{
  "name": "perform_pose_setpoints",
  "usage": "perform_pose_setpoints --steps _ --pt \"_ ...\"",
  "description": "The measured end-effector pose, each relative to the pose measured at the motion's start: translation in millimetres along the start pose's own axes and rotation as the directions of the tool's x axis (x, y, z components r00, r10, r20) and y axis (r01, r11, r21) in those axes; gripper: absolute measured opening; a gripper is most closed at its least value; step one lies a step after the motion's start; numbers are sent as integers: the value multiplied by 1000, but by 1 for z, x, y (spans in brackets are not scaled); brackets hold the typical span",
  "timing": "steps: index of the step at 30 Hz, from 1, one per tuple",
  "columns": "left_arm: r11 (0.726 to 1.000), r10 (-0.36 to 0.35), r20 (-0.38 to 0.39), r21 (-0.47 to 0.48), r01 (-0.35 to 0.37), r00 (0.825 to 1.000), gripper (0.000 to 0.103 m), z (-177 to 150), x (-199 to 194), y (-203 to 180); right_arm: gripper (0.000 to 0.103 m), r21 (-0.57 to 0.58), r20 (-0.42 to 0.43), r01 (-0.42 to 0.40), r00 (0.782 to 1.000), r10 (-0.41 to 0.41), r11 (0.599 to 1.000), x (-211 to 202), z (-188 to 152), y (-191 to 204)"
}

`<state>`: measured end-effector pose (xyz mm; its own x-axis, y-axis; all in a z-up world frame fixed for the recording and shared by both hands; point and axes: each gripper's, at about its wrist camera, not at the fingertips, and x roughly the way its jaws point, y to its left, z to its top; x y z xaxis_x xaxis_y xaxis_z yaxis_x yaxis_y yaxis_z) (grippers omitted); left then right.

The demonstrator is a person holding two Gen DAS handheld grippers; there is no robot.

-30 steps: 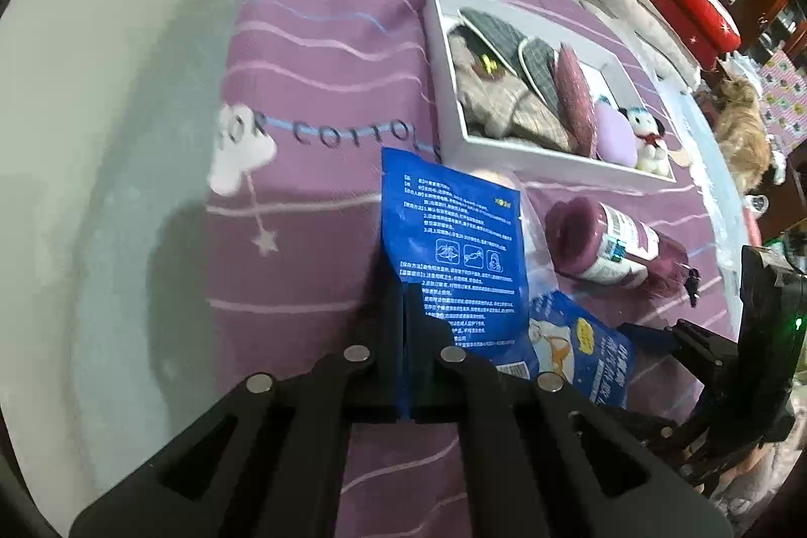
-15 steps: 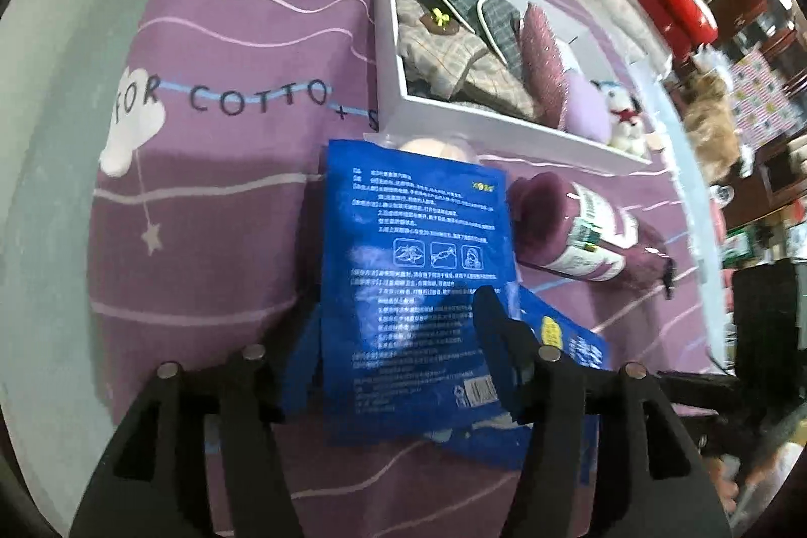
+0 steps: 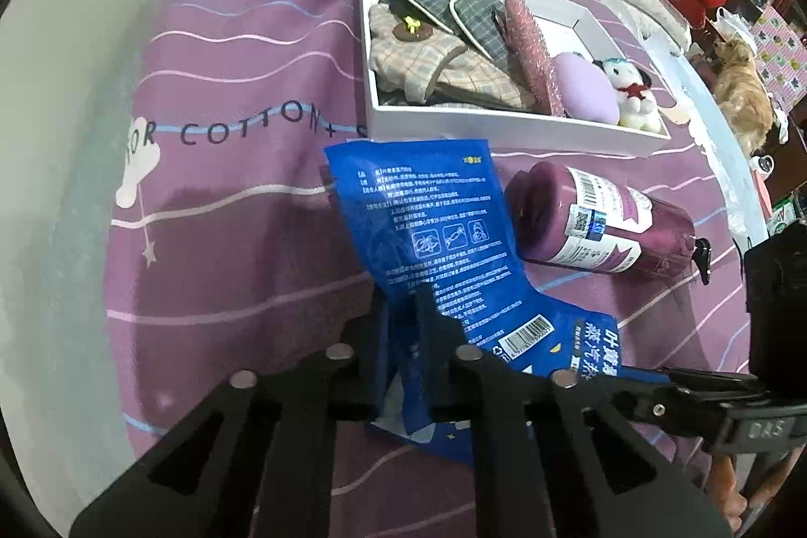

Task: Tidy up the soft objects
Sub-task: 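Close the right tool on the blue eye-mask packet while the left tool holds the cold pack, then carry both blue packets over the white box with both tools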

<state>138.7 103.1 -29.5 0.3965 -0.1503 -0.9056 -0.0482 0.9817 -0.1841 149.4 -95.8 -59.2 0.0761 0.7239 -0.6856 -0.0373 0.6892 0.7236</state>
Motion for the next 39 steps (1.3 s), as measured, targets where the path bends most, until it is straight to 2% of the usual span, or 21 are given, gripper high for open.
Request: perform_pose_setpoints --steps 2,5,14,19,25,30,34,39 --pt "1000 0 13 -7 0 1000 6 -2 -7 4 17 4 2 -12 1000 12 1000 -3 1 -7" --pt "1000 -11 27 -18 11 1000 5 -1 -15 3 13 22 -9 -46 999 46 999 0 2 -12" --pt "997 -46 102 -57 52 994 3 1 -51 6 6 -32 13 -107 994 107 994 -10 1 10" --pt "991 -108 138 -69 118 985 2 6 -67 2 4 -74 56 -145 987 150 987 -34 1 23" --pt "988 -126 176 -62 139 976 2 14 -86 -9 4 -117 119 -184 973 198 976 -71 1 33" --pt "989 -126 196 -47 138 972 2 26 -94 -19 4 -146 168 -125 974 149 981 -92 10 41" --pt "984 -165 213 -33 176 963 2 26 -99 -24 4 -169 209 -17 977 53 986 -97 24 61" --pt "985 -163 216 -26 173 963 2 28 -105 -25 4 -203 269 43 963 14 978 -106 54 95"
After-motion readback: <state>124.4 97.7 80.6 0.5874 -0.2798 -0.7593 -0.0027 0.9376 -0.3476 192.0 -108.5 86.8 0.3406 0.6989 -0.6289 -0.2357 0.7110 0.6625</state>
